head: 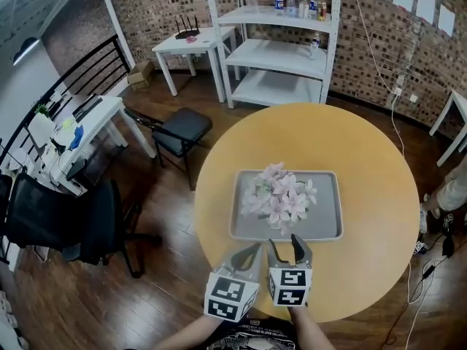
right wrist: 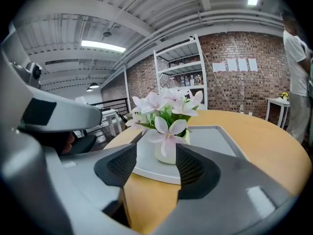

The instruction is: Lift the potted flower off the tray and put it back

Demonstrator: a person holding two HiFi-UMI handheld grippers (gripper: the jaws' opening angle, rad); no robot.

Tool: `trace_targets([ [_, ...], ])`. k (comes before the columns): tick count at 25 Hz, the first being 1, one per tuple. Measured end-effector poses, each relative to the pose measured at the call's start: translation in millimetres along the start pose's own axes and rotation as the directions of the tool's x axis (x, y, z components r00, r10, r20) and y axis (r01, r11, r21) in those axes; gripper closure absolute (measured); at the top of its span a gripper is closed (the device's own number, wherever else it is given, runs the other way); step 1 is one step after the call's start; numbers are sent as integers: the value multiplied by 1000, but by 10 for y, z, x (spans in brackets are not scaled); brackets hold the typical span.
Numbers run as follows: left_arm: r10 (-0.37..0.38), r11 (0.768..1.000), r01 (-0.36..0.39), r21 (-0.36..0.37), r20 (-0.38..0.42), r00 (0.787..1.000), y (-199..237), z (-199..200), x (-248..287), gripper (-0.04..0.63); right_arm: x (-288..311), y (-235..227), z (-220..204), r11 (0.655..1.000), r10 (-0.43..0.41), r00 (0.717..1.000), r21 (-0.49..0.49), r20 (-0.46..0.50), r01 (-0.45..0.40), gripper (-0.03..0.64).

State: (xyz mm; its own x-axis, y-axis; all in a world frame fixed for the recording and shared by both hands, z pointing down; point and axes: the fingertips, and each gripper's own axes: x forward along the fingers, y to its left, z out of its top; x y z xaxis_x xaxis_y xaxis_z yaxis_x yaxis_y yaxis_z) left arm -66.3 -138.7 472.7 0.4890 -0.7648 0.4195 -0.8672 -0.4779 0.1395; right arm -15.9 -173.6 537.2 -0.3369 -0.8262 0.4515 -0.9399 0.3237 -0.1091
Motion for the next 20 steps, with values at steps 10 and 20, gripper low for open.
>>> trace_targets([
  [10,-37,998,37,51,-13,999,505,59,122,592,586,-192,-64,987,-147,989,62,-33,149,208],
  [20,-81,992,86,96,-47,996,774,72,275,592,1023,-387,-46,972,-228,971,49,-71,231,86],
])
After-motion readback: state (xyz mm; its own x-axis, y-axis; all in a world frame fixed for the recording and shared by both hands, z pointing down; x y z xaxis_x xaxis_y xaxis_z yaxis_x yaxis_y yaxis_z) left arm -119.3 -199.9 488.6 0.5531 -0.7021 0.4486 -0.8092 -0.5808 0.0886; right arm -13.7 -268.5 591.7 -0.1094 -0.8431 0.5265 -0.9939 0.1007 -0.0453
